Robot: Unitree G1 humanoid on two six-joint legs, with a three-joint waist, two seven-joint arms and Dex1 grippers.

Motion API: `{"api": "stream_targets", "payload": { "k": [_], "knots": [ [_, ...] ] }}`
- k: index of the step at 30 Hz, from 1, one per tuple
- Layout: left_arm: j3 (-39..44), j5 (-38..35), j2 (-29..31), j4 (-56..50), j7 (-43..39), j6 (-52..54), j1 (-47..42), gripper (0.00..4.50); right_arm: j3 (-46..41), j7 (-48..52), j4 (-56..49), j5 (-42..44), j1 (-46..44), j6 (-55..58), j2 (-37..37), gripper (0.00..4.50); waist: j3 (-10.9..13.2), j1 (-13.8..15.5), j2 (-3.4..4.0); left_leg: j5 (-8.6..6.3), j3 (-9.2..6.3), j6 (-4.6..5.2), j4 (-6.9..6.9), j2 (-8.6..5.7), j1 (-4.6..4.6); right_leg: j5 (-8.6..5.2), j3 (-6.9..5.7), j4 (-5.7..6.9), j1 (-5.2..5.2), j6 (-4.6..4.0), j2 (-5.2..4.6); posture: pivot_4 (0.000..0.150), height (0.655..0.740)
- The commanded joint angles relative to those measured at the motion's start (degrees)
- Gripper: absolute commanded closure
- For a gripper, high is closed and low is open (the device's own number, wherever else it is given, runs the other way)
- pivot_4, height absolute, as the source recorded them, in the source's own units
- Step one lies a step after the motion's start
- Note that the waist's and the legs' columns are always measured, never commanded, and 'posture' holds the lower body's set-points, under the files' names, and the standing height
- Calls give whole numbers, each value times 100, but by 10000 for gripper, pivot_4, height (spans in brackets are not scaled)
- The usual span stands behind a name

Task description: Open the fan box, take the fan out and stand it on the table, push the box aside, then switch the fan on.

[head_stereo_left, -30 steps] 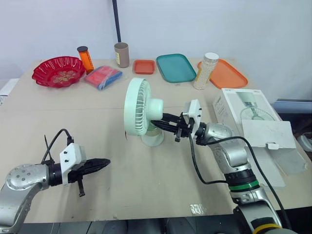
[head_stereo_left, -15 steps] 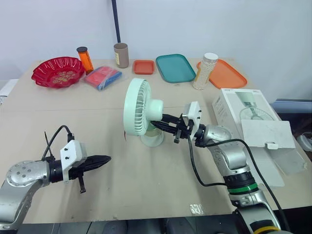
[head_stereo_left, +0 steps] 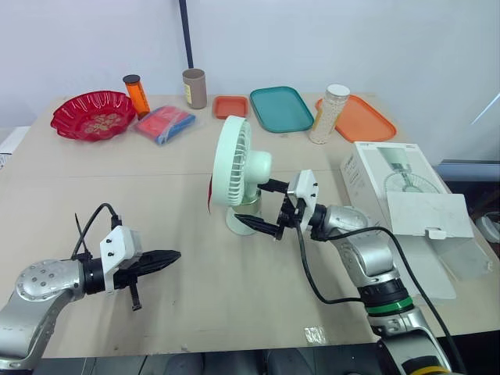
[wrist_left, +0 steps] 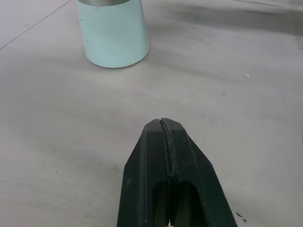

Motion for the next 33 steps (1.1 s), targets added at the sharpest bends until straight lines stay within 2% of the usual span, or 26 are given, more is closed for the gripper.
{"api": "stream_targets", "payload": {
  "k": [1,8,16,18,19,20,22,24,25,28,30,31,33],
  "knots": [
    [-9,-23,-37,-155,53,-87,-1,45000,-78,17,-253,49,0,-2,-53,1436,0,0,0,0,0,0,0,0,0,0,0,0,0,0,0,1500,7400],
    [-61,-50,-66,-126,44,-115,-38,45000,-163,-68,-408,44,117,76,-218,1436,0,0,0,0,0,0,0,0,0,0,0,0,0,0,0,1500,7400],
    [-117,-151,-157,-95,85,-83,-152,45000,-659,-345,-1476,338,840,796,-882,1436,0,14,0,0,-1,0,0,-2,-4,-1,0,-2,1,1,-2,1500,7400],
    [-153,-150,-218,-57,98,-110,-226,39727,-798,-480,-1848,457,1013,1087,-1018,0,0,1,0,0,-1,0,1,-2,-3,0,1,-2,1,1,-1,1500,7400],
    [-173,-153,-262,-38,103,-125,-280,39191,-943,-595,-2184,595,1159,1345,-1124,0,-1,8,2,0,0,0,1,-1,-1,0,2,0,1,0,0,1500,7400],
    [-195,-149,-298,-31,112,-129,-321,33854,-1054,-673,-2418,701,1264,1531,-1205,0,-2,11,4,0,-1,0,1,-1,-1,0,2,0,1,0,1,1500,7400],
    [-169,-255,-365,-33,216,35,-429,28356,-1284,-901,-2899,917,1466,1937,-1345,0,-3,19,5,0,-2,1,0,-1,-1,-1,1,0,1,1,2,1500,7400],
    [-127,-366,-393,-87,285,160,-503,19877,-1582,-1279,-3509,1196,1771,2455,-1453,0,-3,23,3,0,-2,1,0,-2,-5,-2,1,-4,3,3,0,1500,7400],
    [-122,-375,-399,-111,301,169,-516,19046,-1681,-1396,-3695,1308,1865,2623,-1482,0,-4,23,3,0,-3,1,0,-2,-6,-2,1,-4,3,3,0,1500,7400],
    [28,-499,-311,-208,281,289,-428,7923,-2023,-1885,-4380,1816,2213,3229,-1484,0,-4,9,3,0,-3,1,0,-2,-4,-2,2,-3,3,3,1,1500,7400],
    [74,-544,-269,-248,270,322,-370,5089,-2134,-2034,-4595,1980,2333,3394,-1490,0,-5,8,4,0,-2,1,0,-2,-1,-2,5,-2,4,3,2,1500,7400],
    [125,-564,-237,-268,257,338,-304,1393,-2213,-2202,-4733,2066,2448,3498,-1444,0,-5,8,4,0,-3,1,0,-2,-2,-2,4,-1,4,3,2,1500,7400],
    [222,-599,-185,-298,224,361,-168,1393,-2300,-2435,-5095,2093,2843,3578,-1368,0,-5,6,4,0,-3,1,0,-1,0,-2,5,-2,4,3,3,1500,7400]
  ]
}}
